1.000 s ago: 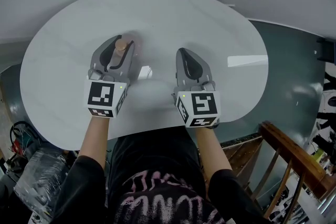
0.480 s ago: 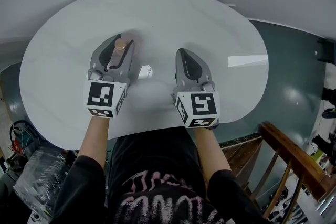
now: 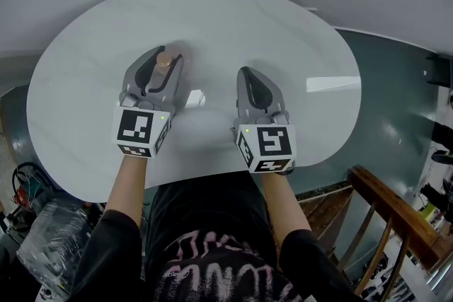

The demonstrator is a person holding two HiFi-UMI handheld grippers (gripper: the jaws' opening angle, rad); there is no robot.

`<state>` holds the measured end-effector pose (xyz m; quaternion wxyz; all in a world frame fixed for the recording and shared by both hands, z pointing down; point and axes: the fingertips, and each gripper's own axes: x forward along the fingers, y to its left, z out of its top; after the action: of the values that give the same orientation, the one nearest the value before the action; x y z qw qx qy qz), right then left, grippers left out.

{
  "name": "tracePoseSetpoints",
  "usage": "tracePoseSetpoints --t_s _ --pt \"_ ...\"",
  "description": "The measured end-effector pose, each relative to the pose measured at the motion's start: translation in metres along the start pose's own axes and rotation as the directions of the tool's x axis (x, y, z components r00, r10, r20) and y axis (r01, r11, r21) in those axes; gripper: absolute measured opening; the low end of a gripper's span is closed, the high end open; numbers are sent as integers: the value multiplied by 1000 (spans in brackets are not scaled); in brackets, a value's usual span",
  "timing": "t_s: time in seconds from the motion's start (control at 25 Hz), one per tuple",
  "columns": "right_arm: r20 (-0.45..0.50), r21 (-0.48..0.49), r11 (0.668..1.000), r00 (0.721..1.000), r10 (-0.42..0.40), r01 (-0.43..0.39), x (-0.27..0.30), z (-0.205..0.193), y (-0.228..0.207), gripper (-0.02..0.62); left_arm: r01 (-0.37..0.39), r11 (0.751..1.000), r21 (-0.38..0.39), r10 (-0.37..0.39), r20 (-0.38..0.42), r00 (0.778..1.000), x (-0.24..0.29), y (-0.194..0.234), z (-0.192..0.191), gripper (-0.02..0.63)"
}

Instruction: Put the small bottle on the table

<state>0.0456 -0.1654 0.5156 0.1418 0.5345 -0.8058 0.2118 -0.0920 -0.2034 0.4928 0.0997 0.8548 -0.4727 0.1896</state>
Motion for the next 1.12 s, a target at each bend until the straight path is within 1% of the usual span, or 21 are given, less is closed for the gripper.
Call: tracePoseSetpoints --t_s 0.28,0.48,0.88,1.12 --pt "3 -2 1000 1000 0 0 -2 0 1 11 5 1000 19 -5 -8 1000 -2 -2 0 150" --pt "9 1 1000 1000 -3 3 -3 2 0 11 1 1000 26 -1 7 1000 -3 -2 4 150" --pt "28 -4 1000 1000 1 -1 -12 8 -2 11 -24 999 32 23 14 1000 -12 -4 10 150" --pt "43 -8 1000 999 3 -3 -20 12 -1 11 -44 999 31 43 31 999 -23 -5 13 150"
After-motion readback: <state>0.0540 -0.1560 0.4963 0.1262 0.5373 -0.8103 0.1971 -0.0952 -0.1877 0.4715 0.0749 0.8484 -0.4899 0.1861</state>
